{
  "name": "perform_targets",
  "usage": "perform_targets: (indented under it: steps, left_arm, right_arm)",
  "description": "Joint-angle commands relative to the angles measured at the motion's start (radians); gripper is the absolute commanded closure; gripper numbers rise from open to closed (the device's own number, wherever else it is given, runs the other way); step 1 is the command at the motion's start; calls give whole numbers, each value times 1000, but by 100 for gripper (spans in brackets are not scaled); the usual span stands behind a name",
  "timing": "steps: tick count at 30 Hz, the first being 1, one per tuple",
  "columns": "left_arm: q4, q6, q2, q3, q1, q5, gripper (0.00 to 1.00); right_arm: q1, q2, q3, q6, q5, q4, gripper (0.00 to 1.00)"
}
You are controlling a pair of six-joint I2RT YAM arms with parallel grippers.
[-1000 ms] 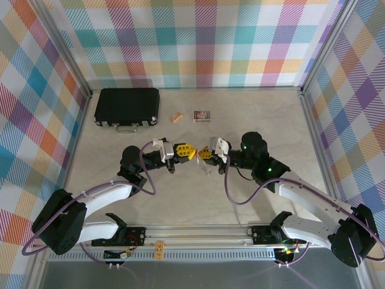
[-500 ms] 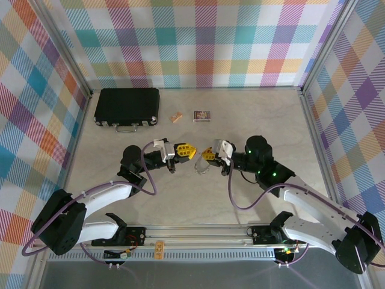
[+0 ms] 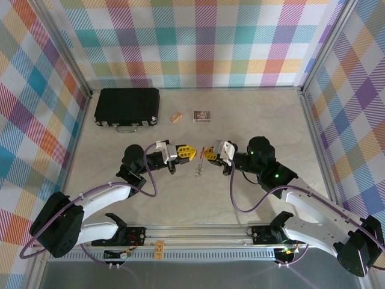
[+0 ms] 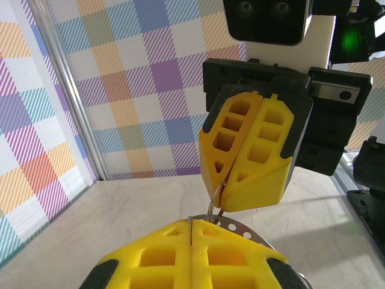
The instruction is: Put the keys on the keyring
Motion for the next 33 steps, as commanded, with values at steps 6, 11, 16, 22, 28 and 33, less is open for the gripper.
perform_targets:
  steps: [6, 11, 16, 22, 28, 33]
  left_arm:
    - [-38, 51, -37, 42, -25, 16, 100]
    - [-91, 88, -47, 50, -35, 8, 100]
    - [-175, 154, -57, 63, -50, -17, 100]
    - [-199, 212, -69, 50, -59, -70, 100]
    - [-202, 263, -69, 36, -72, -131, 100]
    - [-207, 266, -70, 37, -75, -129, 100]
  right_arm:
    - [6, -6, 42, -47, 10, -21, 100]
    - [5, -7, 43, -50, 10, -20, 100]
    - [5, -13, 47, -73, 11, -33, 100]
    - [51, -13, 61, -206, 111, -97, 100]
    - [101, -18, 56, -294, 219, -92, 100]
    - [107, -34, 26, -316, 237, -45, 100]
